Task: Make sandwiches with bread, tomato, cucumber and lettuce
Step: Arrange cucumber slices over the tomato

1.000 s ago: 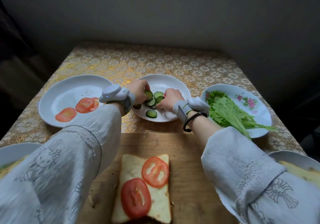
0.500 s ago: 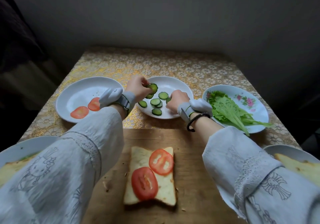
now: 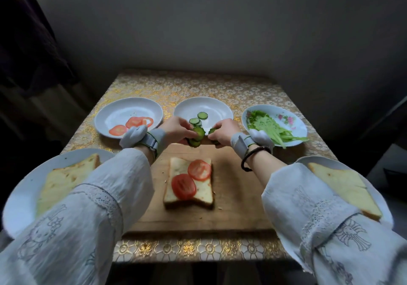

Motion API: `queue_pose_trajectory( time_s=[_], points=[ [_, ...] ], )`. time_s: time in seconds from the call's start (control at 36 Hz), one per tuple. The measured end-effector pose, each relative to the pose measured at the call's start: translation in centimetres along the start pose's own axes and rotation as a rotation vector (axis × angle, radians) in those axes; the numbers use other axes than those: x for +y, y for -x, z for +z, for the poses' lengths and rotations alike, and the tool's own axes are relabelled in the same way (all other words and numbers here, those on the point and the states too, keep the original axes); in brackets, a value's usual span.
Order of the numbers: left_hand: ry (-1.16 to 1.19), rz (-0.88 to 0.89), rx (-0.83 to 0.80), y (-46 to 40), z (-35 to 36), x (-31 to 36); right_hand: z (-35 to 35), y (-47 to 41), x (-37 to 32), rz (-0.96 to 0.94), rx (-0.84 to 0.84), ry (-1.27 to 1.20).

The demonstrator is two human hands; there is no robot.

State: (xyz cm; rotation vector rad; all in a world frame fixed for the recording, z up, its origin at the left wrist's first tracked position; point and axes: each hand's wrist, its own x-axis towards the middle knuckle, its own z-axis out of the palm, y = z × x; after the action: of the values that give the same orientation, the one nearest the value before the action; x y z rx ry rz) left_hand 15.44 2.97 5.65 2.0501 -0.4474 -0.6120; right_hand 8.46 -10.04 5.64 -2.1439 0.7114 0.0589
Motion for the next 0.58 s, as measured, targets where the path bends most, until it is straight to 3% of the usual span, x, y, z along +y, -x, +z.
queue_pose_trajectory(
  time_s=[0.14,0.33,0.58],
  points=[
    [0.015,-0.025,-0.048,3.1,1.1,-1.3,0.1,3.0,0.7,0.032,-0.085,-0.052],
    [0.02,-0.061,-0.095,5.5,1.5,-2.4,0.7,5.9,1.6,0.092,-0.255,-0.358],
    [0.078,-0.074,-0.108,7.9,1.7,-2.2,2.2,7.2,2.3,0.171,-0.351,-0.441]
  ],
)
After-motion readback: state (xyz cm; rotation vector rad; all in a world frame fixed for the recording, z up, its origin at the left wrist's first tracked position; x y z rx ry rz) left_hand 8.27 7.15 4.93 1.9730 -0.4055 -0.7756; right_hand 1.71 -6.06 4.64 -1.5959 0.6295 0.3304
